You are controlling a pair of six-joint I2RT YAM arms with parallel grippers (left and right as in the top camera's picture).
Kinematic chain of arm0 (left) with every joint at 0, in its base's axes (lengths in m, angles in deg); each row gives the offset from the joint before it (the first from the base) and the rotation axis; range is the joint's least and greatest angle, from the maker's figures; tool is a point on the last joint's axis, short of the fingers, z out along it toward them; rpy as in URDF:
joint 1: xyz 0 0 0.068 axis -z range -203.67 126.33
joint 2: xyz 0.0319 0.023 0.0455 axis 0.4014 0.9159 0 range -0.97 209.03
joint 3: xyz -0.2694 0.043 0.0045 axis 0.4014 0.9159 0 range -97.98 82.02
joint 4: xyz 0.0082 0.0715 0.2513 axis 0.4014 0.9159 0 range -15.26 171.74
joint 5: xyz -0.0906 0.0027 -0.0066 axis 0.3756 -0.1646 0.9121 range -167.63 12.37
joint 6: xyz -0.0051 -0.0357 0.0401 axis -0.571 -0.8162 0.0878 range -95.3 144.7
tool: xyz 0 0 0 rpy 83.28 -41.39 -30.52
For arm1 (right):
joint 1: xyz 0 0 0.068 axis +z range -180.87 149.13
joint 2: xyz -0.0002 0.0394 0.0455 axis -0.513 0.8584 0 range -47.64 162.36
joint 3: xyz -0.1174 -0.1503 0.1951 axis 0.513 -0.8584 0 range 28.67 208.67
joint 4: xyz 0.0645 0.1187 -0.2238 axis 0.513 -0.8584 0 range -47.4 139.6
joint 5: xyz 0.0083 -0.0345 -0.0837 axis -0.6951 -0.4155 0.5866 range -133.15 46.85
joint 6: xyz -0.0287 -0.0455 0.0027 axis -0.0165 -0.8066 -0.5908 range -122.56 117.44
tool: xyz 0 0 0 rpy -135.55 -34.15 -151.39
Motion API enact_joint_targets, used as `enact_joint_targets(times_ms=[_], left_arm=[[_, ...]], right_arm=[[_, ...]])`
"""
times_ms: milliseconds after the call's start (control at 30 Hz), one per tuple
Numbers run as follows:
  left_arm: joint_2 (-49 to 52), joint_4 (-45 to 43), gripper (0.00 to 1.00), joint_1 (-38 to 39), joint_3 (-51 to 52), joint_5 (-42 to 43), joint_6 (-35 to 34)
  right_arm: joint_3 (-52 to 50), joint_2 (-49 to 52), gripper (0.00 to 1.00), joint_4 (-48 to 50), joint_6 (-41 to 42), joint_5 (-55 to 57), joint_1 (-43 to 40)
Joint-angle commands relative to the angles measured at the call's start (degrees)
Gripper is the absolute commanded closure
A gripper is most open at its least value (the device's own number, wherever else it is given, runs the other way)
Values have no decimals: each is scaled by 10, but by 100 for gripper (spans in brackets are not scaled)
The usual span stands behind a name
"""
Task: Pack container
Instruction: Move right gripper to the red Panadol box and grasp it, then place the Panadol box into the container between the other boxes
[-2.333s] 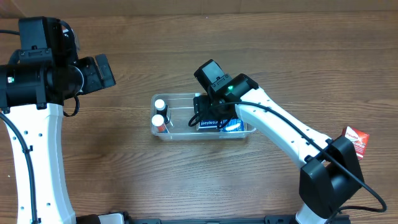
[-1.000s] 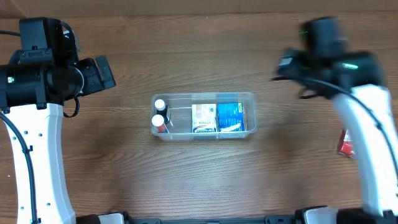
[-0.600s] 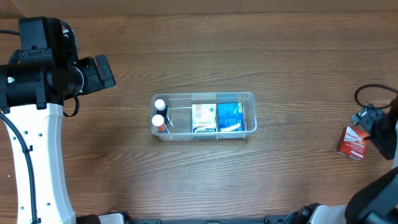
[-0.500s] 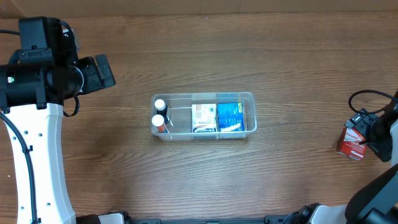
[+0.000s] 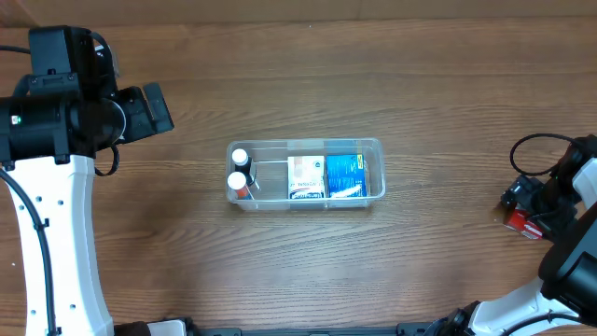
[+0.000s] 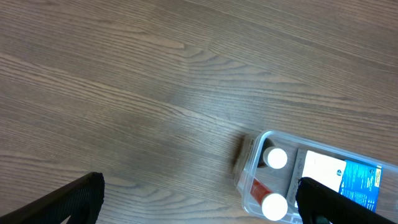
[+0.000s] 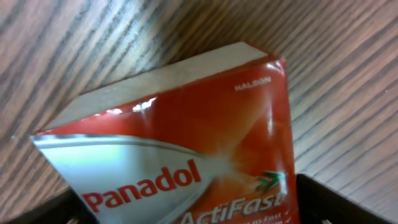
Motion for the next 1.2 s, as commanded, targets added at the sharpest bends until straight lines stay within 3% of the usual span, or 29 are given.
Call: enact_joint_targets(times_ms=[0, 133, 267, 433, 533, 667, 767, 833, 967, 1167], left_arm=[[-1, 2, 0, -2, -13, -2, 13], [-1, 2, 0, -3, -13, -1, 13], [-1, 3, 0, -2, -13, -2, 13], [-1, 2, 0, -3, -13, -2, 13], [-1, 2, 0, -3, -13, -2, 13], [-1, 2, 0, -3, -13, -2, 13], [-1, 2, 0, -3, -13, -2, 13], [-1, 3, 0, -2, -13, -2, 13], [-1, 5, 0, -2, -13, -2, 13], [-1, 6, 0, -3, -13, -2, 13]], right_arm=[[0, 6, 20, 6, 0, -14, -1], [0, 6, 35, 6, 2, -14, -1], [18, 6, 33, -4, 16, -31, 0], [164, -33, 31, -112, 35, -69, 42], [236, -104, 31, -169, 41, -99, 141], [242, -209, 29, -177, 45, -99, 362], [235, -208, 29, -165, 92, -95, 523], [213, -193, 29, -133, 122, -95, 583], [160, -146, 29, -75, 141, -96, 639], [142, -32, 29, -55, 141, -95, 642]])
